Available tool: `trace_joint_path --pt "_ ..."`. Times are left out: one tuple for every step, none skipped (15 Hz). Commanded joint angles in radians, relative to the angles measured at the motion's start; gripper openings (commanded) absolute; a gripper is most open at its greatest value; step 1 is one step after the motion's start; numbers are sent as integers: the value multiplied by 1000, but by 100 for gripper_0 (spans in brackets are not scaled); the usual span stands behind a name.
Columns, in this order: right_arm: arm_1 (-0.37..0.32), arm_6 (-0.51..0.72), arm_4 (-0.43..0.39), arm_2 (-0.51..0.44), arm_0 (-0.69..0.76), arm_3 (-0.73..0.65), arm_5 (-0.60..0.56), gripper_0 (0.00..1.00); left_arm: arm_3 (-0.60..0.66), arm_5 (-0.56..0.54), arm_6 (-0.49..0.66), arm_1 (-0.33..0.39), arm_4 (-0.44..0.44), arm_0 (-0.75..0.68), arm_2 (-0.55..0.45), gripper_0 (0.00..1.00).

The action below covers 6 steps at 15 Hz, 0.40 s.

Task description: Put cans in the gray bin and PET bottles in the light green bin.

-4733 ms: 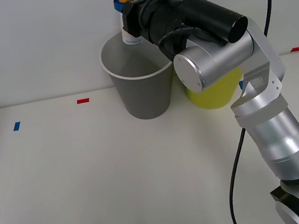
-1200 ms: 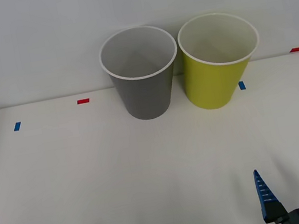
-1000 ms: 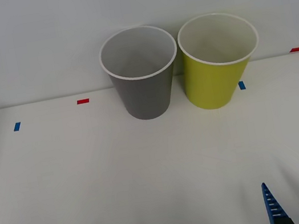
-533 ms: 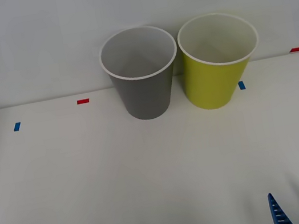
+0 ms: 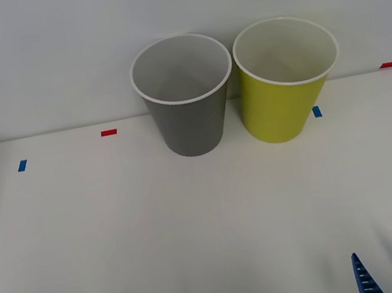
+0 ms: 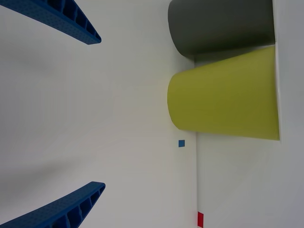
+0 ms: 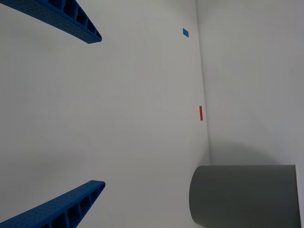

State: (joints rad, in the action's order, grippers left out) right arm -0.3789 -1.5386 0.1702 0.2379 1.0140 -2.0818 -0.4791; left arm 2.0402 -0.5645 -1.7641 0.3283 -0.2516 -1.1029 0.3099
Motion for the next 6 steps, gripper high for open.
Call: trace_joint_path --pt "0 0 0 0 0 0 1 100 0 0 0 0 0 0 0 100" --pt "0 0 0 0 0 0 1 100 0 0 0 0 0 0 0 100" --pt "0 0 0 0 0 0 1 100 0 0 0 0 0 0 0 100" --pt "0 0 0 0 0 0 1 100 0 0 0 0 0 0 0 100" --pt "0 0 0 0 0 0 1 100 0 0 0 0 0 0 0 100" --pt "0 0 0 0 0 0 1 100 0 0 0 0 0 0 0 100"
